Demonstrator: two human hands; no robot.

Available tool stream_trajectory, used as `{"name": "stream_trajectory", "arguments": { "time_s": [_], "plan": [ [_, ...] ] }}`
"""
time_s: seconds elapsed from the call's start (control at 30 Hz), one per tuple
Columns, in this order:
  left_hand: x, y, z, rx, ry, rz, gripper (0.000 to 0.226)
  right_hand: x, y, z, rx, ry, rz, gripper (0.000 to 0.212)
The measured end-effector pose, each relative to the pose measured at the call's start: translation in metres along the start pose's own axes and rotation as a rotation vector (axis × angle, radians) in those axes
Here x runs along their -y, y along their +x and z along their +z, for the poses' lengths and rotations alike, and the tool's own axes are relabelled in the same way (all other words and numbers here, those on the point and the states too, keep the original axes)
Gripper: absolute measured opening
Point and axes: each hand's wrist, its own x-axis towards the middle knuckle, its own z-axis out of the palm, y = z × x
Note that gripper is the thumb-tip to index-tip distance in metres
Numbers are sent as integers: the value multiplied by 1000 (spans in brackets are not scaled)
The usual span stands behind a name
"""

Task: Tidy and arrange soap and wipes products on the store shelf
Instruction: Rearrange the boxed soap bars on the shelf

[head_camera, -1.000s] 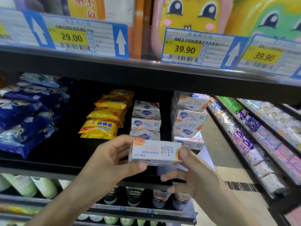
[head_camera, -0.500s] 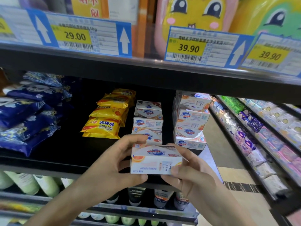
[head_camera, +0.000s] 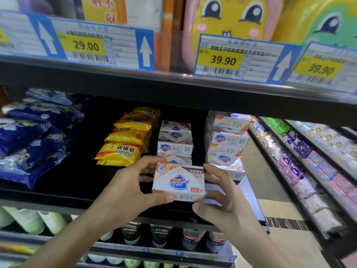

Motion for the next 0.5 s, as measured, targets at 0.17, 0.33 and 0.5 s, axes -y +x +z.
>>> {"name": "stream_trajectory", "arguments": {
  "time_s": [0.17,0.33,0.5],
  "plan": [
    [8,21,1,-142,40,-43,79,-24,3,-4,-241,-631,-325,38],
    [13,41,5,-179,75,-64,83,-38,8,-6,-201,-943,-448,14],
    [19,45,12,-217,168,-103,91,-38,6,-5,-199,-979,-446,13]
  ]
}}
